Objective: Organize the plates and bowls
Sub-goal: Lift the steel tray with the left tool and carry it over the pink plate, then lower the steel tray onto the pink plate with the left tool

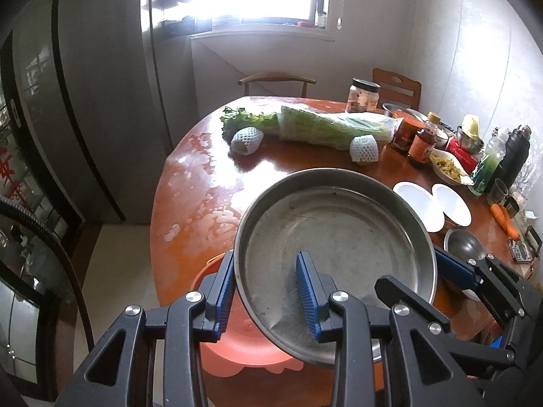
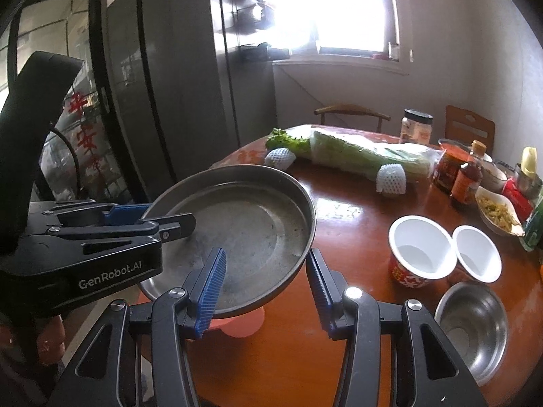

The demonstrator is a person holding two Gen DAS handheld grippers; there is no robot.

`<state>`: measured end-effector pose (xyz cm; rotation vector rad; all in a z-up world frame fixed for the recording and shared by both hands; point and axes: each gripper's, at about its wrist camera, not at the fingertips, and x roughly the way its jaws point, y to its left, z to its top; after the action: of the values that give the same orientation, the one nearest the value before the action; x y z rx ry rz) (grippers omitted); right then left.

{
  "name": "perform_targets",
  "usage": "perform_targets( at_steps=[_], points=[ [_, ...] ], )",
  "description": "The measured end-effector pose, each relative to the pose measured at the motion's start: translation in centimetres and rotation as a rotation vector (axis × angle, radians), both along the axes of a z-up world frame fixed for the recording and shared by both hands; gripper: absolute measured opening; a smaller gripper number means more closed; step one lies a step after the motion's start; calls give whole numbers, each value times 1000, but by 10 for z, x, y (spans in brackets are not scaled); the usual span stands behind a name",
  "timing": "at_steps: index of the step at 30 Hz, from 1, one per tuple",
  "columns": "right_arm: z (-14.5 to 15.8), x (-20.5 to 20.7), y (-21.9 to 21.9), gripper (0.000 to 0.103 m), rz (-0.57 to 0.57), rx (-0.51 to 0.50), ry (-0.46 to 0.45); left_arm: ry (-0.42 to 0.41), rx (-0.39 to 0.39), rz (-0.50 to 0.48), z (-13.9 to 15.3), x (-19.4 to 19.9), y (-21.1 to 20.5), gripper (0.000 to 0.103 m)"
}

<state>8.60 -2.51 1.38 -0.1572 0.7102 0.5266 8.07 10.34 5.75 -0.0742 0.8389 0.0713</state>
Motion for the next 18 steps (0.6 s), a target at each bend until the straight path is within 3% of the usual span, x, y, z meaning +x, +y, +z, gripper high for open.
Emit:
perform_targets(
  at_steps=[18],
  points=[
    [-29,-6,27,51,70,-55,53,67,-23,66,-38,-8,27,35]
  ],
)
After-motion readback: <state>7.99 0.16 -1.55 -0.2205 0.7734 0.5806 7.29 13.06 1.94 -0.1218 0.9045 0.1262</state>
